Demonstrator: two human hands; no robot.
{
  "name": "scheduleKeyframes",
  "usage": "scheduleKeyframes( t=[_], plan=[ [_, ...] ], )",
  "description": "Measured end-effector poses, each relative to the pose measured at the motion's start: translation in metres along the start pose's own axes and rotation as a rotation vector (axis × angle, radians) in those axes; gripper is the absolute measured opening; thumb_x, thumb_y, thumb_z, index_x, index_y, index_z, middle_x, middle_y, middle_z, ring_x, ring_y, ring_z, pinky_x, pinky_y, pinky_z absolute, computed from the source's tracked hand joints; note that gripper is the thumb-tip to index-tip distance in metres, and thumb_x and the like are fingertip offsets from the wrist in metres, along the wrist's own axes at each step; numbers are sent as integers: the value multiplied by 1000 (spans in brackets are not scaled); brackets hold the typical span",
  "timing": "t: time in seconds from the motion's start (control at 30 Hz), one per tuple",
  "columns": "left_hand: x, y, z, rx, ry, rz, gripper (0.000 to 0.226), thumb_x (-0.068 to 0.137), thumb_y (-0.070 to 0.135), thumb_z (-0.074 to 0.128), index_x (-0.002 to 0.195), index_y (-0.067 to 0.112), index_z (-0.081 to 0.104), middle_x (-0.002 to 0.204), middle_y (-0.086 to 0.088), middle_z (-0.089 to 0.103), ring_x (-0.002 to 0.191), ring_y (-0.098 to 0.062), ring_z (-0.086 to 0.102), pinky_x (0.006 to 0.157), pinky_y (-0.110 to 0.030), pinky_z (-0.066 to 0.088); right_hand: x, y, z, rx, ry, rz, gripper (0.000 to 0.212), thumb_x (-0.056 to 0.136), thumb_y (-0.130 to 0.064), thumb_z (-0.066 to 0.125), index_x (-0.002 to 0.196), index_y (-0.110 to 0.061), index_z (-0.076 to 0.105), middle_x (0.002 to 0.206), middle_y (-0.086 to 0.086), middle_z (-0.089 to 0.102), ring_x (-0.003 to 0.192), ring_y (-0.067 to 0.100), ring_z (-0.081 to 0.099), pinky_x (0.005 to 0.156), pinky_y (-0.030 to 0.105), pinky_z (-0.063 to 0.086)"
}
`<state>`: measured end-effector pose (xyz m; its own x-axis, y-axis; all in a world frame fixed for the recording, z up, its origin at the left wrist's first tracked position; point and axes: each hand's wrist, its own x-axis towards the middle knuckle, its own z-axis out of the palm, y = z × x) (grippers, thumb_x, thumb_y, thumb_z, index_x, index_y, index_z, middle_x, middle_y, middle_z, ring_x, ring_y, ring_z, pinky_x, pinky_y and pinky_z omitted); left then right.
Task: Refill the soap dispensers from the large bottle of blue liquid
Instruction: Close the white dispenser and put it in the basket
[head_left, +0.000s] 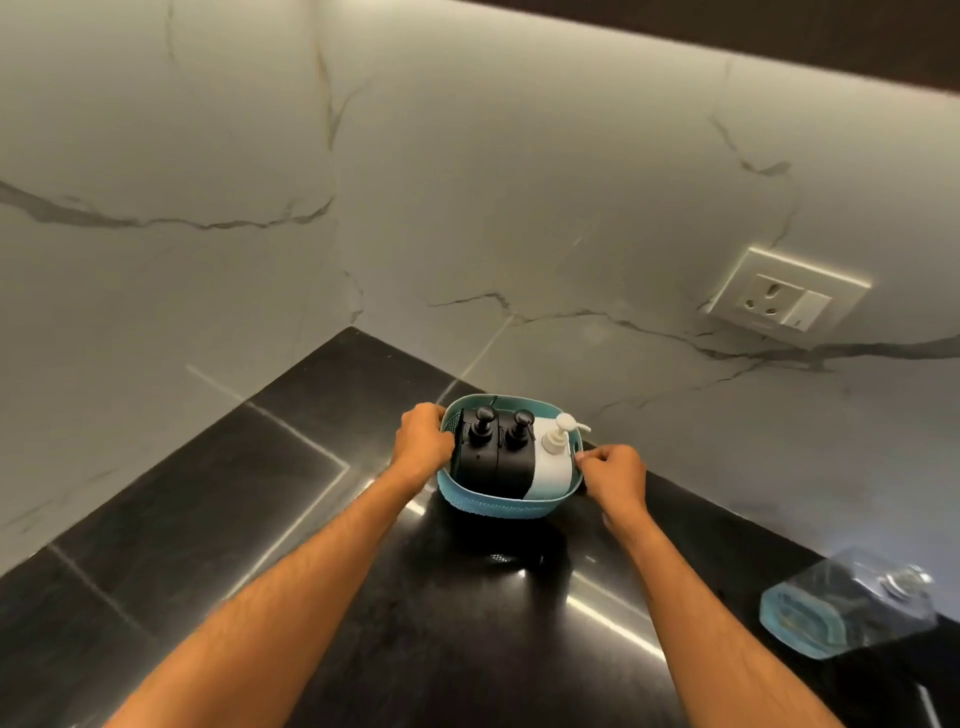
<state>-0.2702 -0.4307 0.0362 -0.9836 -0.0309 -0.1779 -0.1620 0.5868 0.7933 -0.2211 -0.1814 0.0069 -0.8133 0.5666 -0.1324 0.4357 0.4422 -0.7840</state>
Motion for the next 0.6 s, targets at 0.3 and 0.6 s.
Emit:
scheduleKeyframes(
  t=[0.3,0.6],
  plan=[
    [66,53,54,141,-198,188,22,84,-9,52,94,-1,70,96,-20,69,91,-37,68,79,-55,55,12,32,-31,100,128,122,31,87,-14,70,62,4,68,60,19,67,53,29,62,63,45,58],
    [92,53,91,166,-239,207,24,85,-9,56,95,4,74,95,-17,73,91,-34,70,84,-53,59,20,44,-33,86,147,164,29,89,-16,72,63,-5,74,60,8,70,63,29,71,66,40,60]
  ],
)
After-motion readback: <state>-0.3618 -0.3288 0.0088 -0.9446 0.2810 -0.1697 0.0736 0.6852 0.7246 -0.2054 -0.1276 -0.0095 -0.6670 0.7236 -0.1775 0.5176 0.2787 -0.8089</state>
